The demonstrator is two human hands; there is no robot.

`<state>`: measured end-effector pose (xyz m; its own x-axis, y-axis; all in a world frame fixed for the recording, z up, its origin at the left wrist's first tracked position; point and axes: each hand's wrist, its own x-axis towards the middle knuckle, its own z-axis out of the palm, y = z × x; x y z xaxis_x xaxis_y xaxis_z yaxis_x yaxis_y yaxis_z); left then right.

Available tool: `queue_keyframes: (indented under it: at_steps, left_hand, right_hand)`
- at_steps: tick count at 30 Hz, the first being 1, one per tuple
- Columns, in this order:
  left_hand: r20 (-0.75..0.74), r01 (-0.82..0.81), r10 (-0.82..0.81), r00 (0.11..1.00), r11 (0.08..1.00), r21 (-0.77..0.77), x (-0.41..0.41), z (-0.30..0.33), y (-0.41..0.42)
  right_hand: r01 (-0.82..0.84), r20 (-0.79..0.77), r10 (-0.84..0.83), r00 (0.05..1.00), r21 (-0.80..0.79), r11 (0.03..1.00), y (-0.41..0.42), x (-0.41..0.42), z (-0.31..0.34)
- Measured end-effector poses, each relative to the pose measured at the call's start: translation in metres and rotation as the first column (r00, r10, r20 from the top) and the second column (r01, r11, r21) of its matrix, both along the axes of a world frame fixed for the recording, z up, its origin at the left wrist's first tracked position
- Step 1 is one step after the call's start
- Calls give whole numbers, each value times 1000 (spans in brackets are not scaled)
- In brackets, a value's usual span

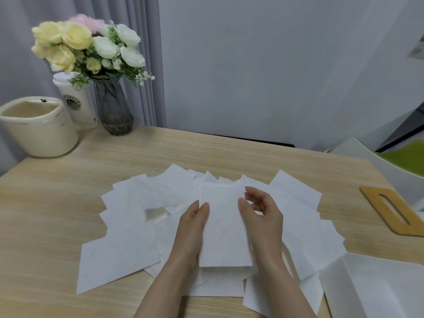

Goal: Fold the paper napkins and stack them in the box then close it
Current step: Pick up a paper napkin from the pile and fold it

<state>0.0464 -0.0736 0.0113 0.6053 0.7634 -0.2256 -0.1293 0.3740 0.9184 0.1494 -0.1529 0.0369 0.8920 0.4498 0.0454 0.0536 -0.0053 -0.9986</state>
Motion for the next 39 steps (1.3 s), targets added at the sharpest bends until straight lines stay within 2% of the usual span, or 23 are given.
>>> queue_keyframes:
  at_steps: [2,3,6,8,11,14,16,19,22,24,25,28,32,35,39]
  left_hand:
    - [-6,-25,25,1000,999,-22,-1,0,1]
    - [-11,-41,41,999,999,-31,-1,1,2]
    - [-24,-72,71,997,996,-50,2,0,3]
    - [-10,-57,57,998,998,-39,4,2,2]
    - [-13,-13,13,1000,999,30,6,3,-3]
    - [-30,-34,36,999,997,66,8,2,-4]
    - [-20,-103,104,994,993,53,8,1,-3]
    - [7,-307,307,952,951,26,9,2,2]
    - [45,-428,435,899,896,-120,16,6,4]
    - [72,-411,428,901,895,-173,20,10,1]
    - [76,-397,410,909,906,-149,20,10,1]
    - [66,-352,356,932,934,-55,6,9,13]
    - [-78,-179,181,980,983,39,-16,6,34]
    - [-86,-68,73,994,996,59,-14,8,26]
    - [-36,-145,147,988,988,51,-6,6,16]
  right_hand:
    - [-8,94,16,995,-83,997,-3,1,-3]
    - [-48,89,58,994,-112,993,-5,1,-5]
    - [-236,-124,226,966,-71,969,-7,-1,-10]
    - [-281,-210,268,940,-32,959,-7,-5,-13]
    - [-265,-151,253,955,-66,962,-3,-10,-15]
    - [-271,-118,261,958,-80,959,-2,-12,-12]
    - [-285,-160,274,948,-54,957,-3,-10,-12]
    - [-290,-233,286,930,14,957,-7,-8,-15]
    - [-308,-366,307,879,55,950,-6,-13,-19]
    - [-304,-418,315,852,95,948,-4,-18,-22]
    - [-291,-402,297,866,78,954,-4,-17,-22]
    - [-281,-226,258,939,-72,957,-11,0,-13]
    - [-389,-99,377,921,-160,907,-24,33,7]
    - [-426,-104,413,905,-189,885,-21,39,9]
    - [-377,-166,353,921,-151,914,-18,30,-1]
